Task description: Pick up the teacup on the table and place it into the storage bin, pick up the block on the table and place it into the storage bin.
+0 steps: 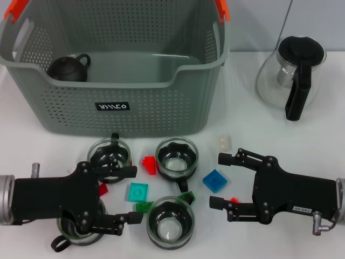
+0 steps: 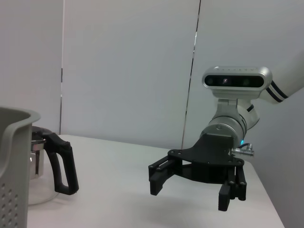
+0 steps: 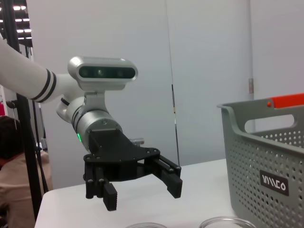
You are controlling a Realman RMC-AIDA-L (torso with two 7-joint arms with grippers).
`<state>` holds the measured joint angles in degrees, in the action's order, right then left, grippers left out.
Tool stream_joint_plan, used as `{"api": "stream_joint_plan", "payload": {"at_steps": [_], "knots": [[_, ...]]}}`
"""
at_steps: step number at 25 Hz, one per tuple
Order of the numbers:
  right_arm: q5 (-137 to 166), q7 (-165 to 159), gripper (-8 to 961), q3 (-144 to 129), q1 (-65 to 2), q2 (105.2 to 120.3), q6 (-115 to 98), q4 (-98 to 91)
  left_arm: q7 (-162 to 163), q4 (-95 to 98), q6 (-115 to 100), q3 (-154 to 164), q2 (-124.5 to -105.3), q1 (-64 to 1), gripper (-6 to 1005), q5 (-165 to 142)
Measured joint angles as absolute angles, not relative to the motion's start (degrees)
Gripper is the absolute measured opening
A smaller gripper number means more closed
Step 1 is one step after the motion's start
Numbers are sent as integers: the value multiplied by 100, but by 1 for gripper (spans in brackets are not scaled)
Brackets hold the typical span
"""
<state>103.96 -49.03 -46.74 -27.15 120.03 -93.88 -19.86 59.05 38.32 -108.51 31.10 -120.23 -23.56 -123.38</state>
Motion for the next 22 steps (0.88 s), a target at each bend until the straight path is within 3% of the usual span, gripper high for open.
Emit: {"api": "stream_joint_plan", "payload": {"at_steps": [22], "knots": [[10403, -4904, 927, -4666, -2708, 12002, -9363, -2014, 5977, 3832, -10836, 3104, -12023, -2365, 857, -12340]]}}
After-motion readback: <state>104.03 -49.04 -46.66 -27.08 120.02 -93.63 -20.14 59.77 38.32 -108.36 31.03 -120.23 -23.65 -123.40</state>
